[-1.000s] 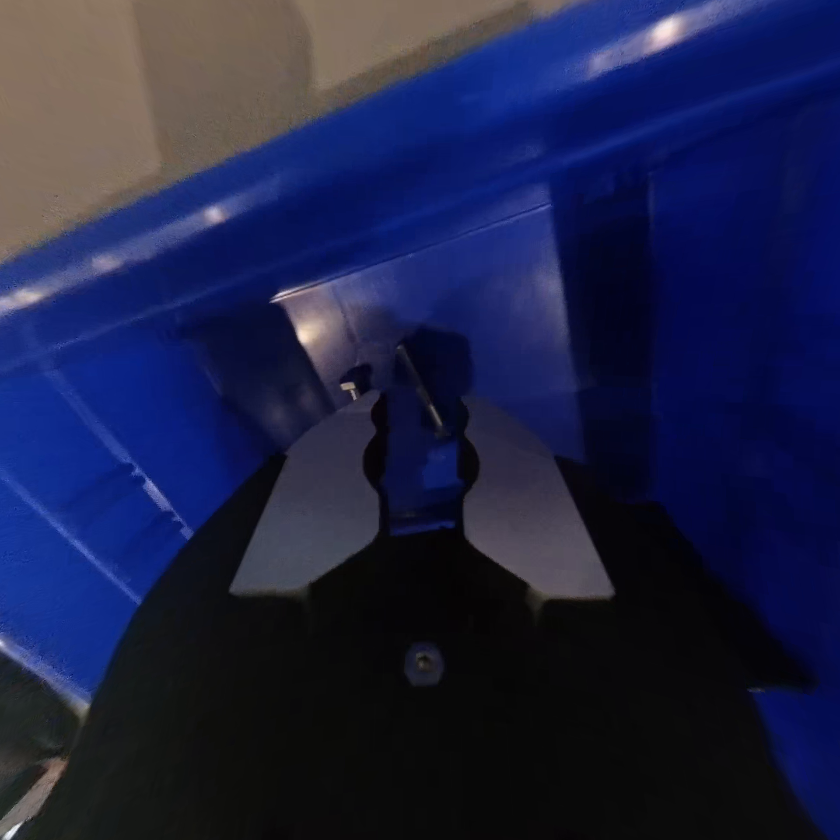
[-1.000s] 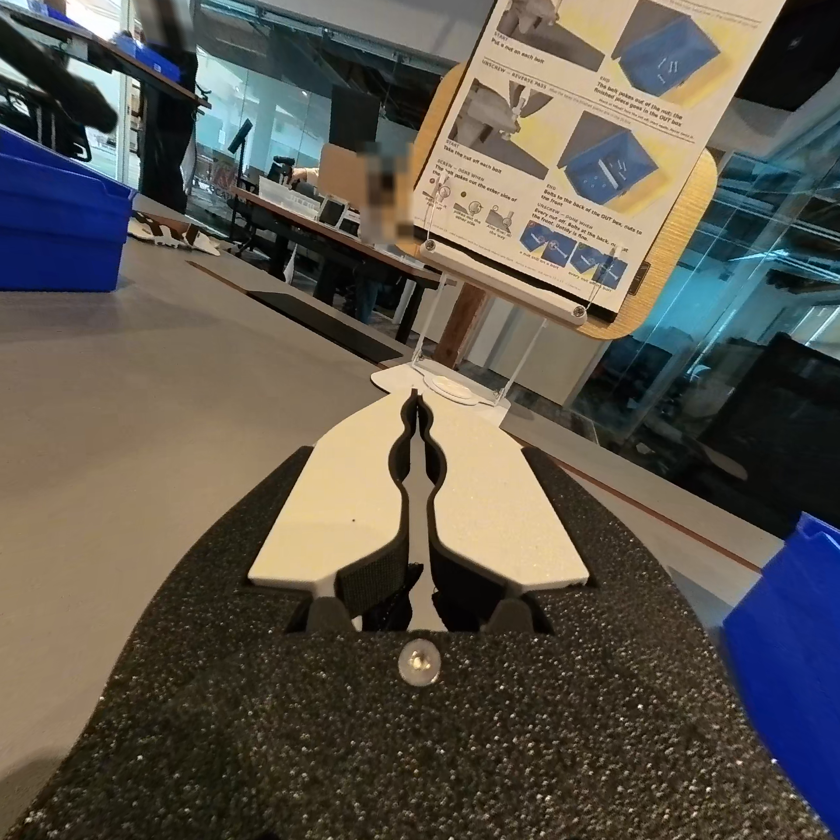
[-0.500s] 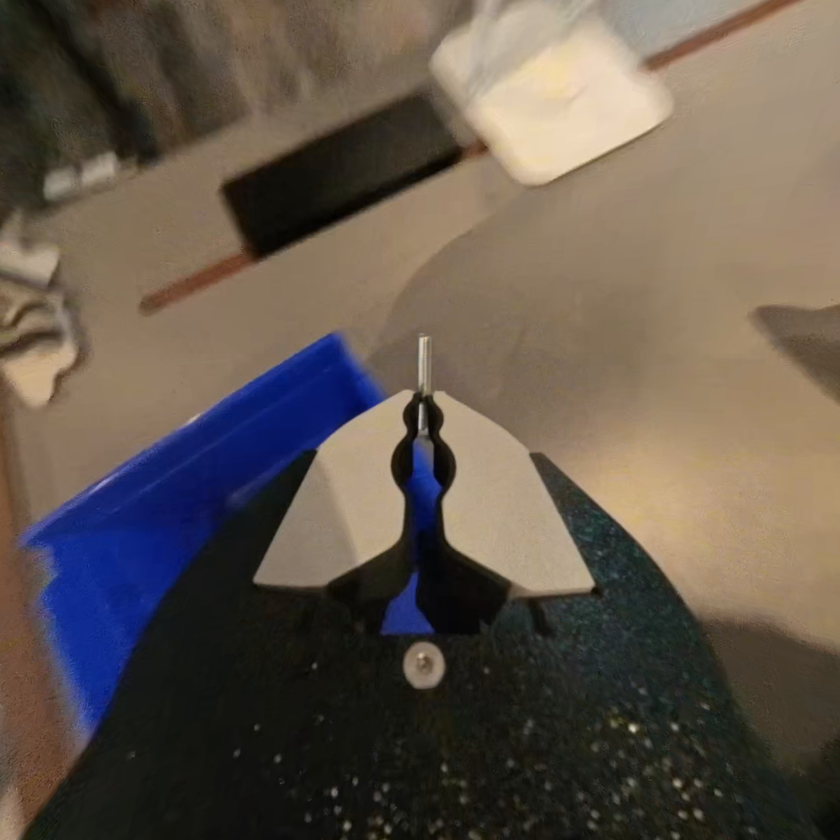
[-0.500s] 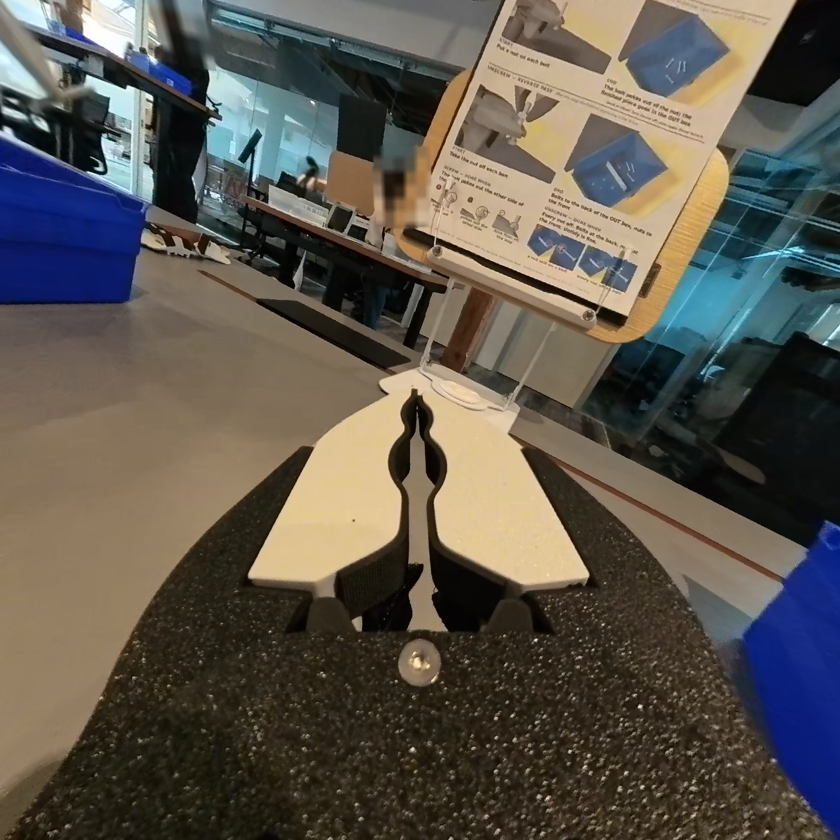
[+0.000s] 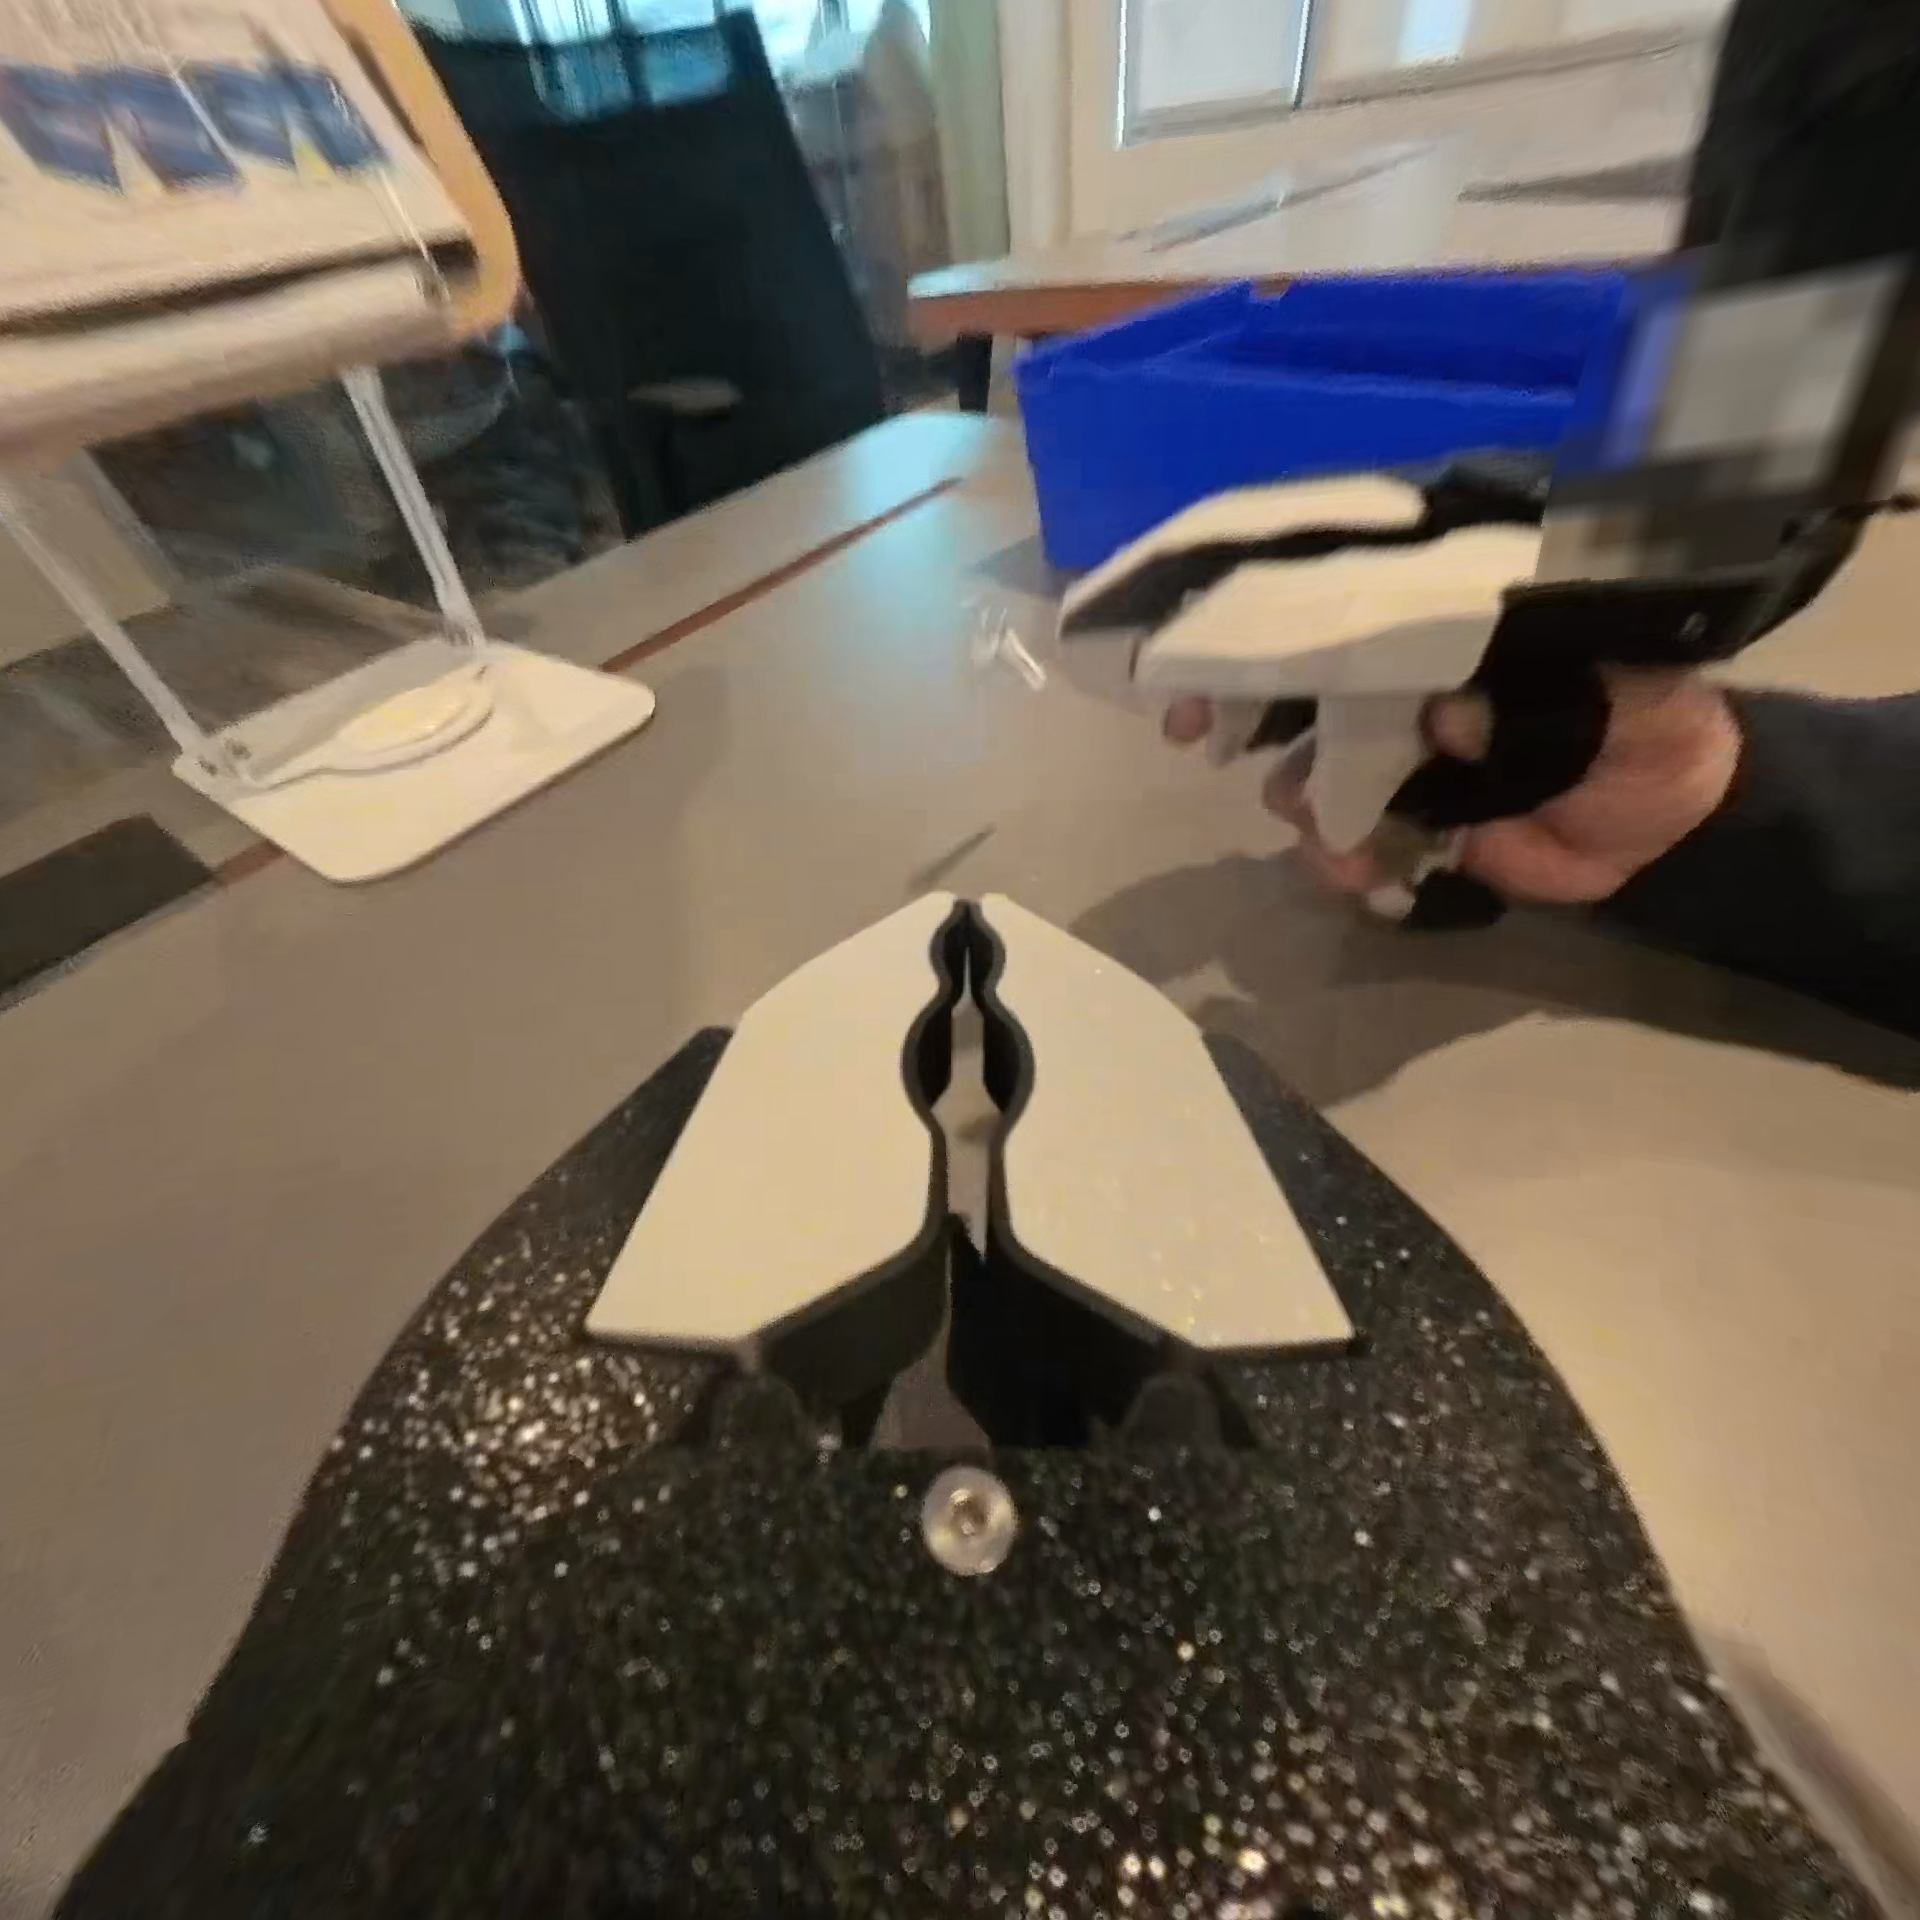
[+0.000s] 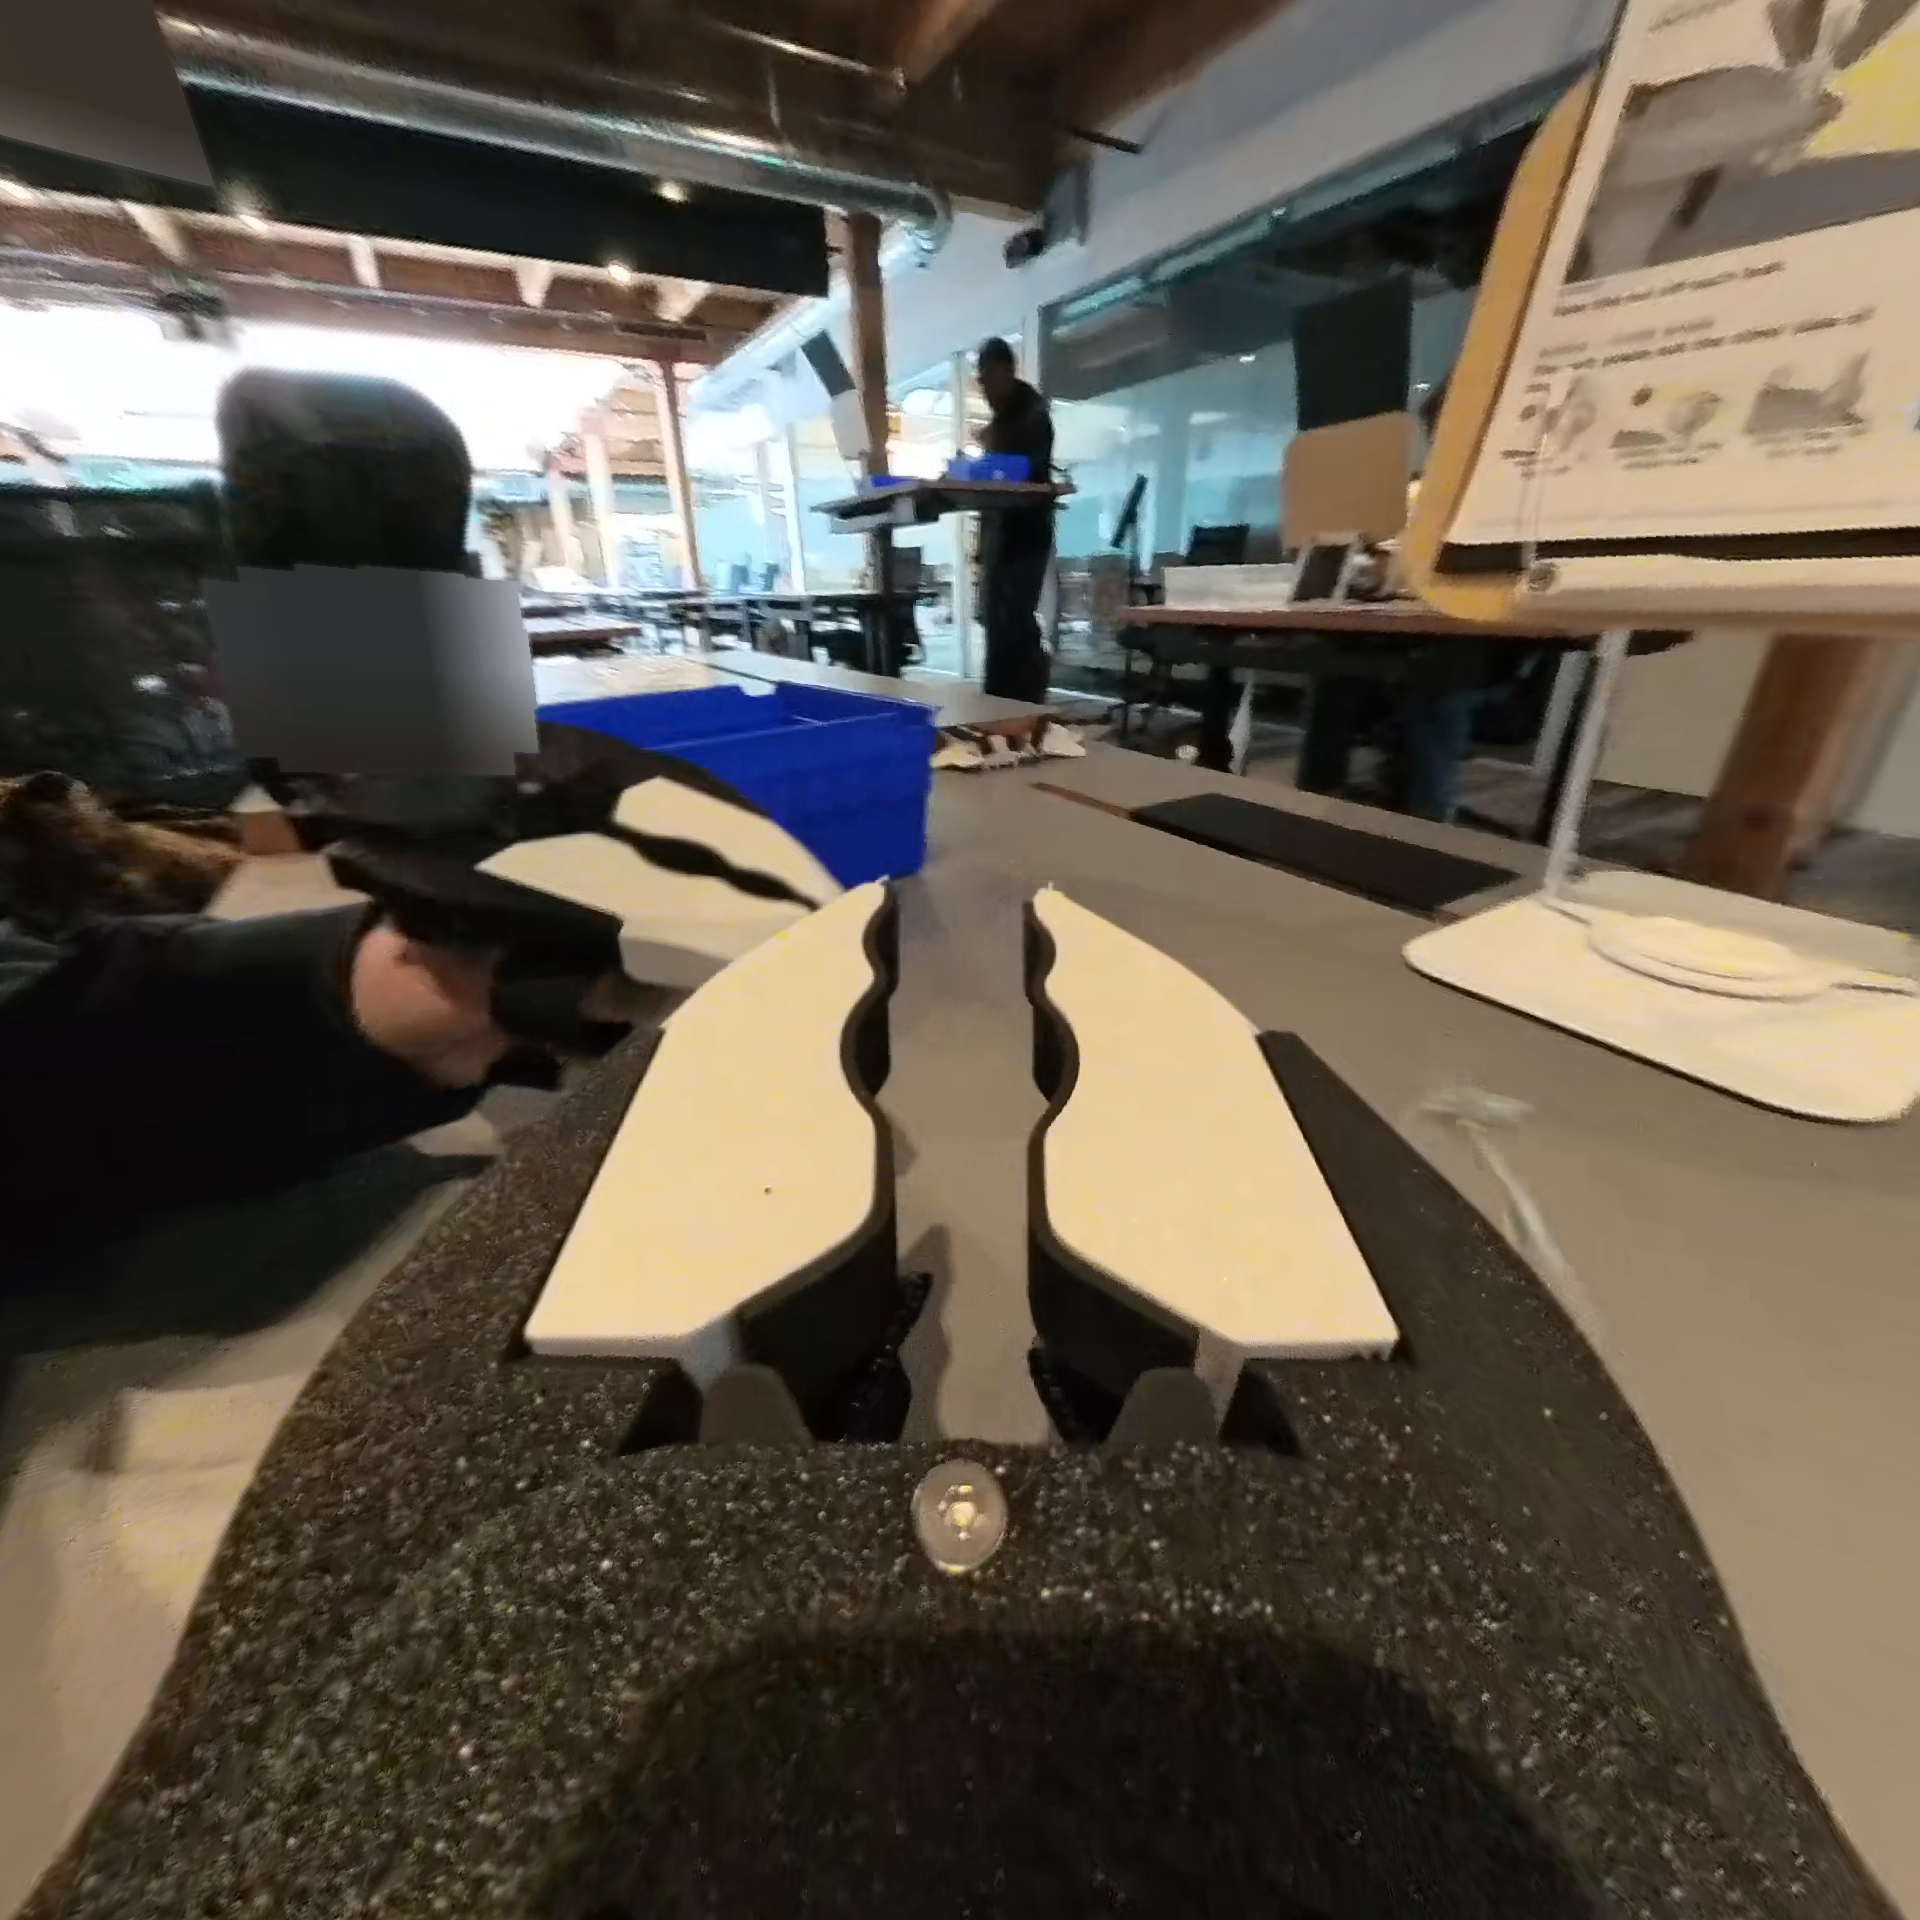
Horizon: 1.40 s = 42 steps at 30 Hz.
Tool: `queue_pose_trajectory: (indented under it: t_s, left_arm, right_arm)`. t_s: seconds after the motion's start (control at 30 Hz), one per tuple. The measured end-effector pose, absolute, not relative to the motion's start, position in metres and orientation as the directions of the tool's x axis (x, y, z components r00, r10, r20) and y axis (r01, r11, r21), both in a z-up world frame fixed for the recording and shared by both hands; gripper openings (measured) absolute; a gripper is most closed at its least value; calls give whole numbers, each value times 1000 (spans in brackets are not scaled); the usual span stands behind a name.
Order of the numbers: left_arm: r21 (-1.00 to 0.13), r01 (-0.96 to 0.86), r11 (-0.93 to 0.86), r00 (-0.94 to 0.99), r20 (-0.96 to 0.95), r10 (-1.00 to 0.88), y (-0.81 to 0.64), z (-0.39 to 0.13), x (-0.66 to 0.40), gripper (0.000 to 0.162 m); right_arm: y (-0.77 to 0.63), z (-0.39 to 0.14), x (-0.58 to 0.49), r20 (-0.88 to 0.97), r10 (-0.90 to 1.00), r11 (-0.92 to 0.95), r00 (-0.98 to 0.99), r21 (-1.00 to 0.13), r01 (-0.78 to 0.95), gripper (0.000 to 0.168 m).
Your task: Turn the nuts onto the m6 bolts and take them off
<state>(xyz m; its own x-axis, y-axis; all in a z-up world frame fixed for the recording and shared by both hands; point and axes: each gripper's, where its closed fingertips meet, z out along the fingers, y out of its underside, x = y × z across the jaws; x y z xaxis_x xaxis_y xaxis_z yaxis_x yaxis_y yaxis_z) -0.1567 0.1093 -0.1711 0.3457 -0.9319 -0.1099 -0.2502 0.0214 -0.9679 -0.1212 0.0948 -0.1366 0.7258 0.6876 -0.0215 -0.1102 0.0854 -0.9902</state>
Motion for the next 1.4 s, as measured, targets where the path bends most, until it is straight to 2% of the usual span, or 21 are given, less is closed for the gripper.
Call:
queue_pose_trajectory:
  t_s: [0.17,0.33,0.67,0.77,0.93,1.1,1.2,1.23,1.3,1.4]
  left_arm:
    - [-960,-280,-14,372,-95,-923,119,-187,-162,0]
    - [-960,-276,36,391,-146,-909,117,-185,-161,0]
    - [-961,-276,35,408,-149,-901,118,-188,-161,0]
    - [-962,-272,26,419,-142,-897,120,-190,-162,0]
    - [-962,-269,47,442,-167,-881,123,-189,-163,0]
    - [-957,-280,73,439,-195,-877,122,-189,-162,0]
    - [-957,-278,86,439,-207,-874,121,-188,-162,0]
    - [-957,-277,89,440,-209,-873,121,-188,-162,0]
    - [-957,-274,91,442,-210,-872,121,-187,-162,0]
    - [-959,-266,96,437,-209,-875,120,-186,-162,0]
  right_arm:
    - [115,-142,-79,-24,493,71,870,-995,-68,9]
    - [117,-147,-71,-74,484,32,872,-994,-102,5]
    - [119,-146,-58,54,362,89,931,-996,23,0]
    - [122,-146,-43,82,262,84,962,-995,62,0]
    - [127,-169,35,136,-127,-105,983,-987,123,8]
    - [120,-201,79,171,-280,-340,945,-938,69,22]
    - [112,-220,98,200,-324,-472,925,-881,26,39]
    - [108,-225,106,210,-353,-506,912,-863,2,39]
    - [99,-234,123,204,-439,-551,875,-830,-83,27]
    - [101,-242,130,211,-454,-608,866,-783,-128,30]
